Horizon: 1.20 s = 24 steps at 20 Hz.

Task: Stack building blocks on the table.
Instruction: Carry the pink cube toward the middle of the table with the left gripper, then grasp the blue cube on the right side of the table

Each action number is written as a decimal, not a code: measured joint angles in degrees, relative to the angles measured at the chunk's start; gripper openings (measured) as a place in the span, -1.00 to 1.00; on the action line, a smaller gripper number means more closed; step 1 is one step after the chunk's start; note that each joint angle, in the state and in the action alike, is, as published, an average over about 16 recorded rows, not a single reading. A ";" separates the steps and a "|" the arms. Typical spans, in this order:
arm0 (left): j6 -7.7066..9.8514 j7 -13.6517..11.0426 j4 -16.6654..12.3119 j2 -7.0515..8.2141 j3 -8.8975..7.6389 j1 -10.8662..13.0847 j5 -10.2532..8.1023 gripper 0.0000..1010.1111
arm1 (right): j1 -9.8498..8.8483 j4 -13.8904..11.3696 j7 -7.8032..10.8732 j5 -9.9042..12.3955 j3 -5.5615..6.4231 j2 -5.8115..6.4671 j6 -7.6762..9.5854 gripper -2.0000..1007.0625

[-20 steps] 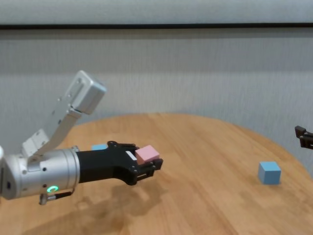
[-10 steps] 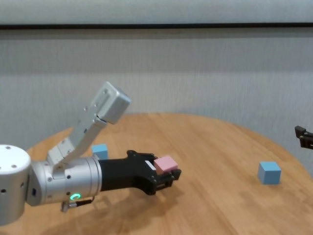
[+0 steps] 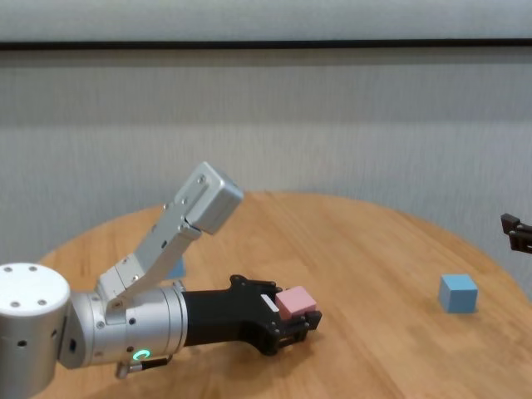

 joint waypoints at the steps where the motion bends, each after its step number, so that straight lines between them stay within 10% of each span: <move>1: -0.14 0.04 0.41 -0.17 0.00 -0.12 0.15 -0.22 | 0.00 0.00 0.00 0.00 0.00 0.00 0.00 1.00; 14: -0.69 0.70 3.14 -1.03 -1.11 -1.42 1.33 0.05 | 0.00 0.00 0.00 0.00 0.00 0.00 0.00 1.00; 24: 4.58 3.63 -12.11 5.70 -4.30 3.94 0.38 0.67 | 0.00 0.00 0.00 0.00 0.00 0.00 0.00 1.00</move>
